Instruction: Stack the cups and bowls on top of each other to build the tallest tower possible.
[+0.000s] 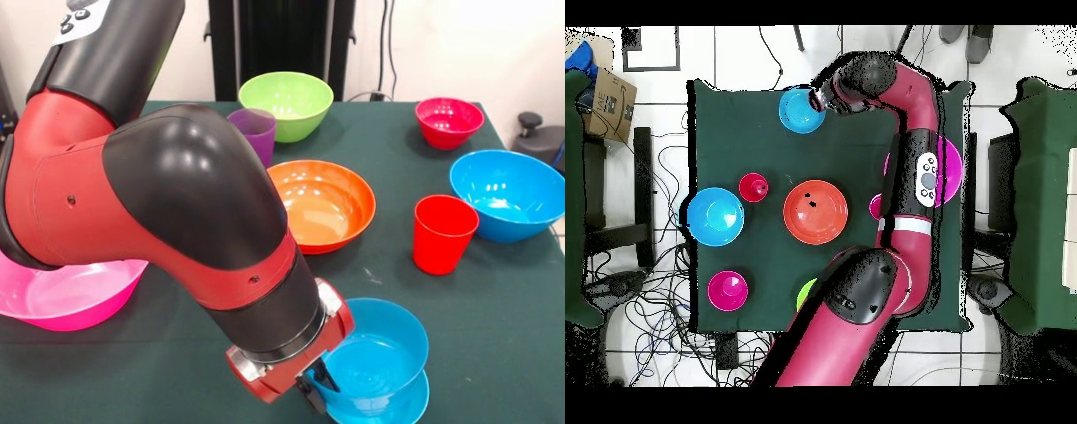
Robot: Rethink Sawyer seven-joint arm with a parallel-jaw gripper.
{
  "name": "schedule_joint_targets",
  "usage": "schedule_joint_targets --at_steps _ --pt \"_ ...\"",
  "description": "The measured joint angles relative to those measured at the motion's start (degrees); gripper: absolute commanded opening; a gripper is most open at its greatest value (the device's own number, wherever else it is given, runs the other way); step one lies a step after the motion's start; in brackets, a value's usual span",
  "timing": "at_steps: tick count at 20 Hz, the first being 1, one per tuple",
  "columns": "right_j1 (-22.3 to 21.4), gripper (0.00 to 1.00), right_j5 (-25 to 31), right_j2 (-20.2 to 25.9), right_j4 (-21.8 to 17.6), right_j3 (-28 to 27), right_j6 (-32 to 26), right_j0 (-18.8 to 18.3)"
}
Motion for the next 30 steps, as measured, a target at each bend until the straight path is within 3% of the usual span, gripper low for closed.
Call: schedule_joint_targets --at_steps 13,22,30 --pt "0.1 0.00 0.5 0.0 -0.1 -0.1 0.0 0.0" --pt "-0.6 0.00 5.0 0.8 -0.7 -1.4 0.0 0.2" --pt "-0.8 0.00 5.3 1.7 -1.5 -2.5 0.0 0.2"
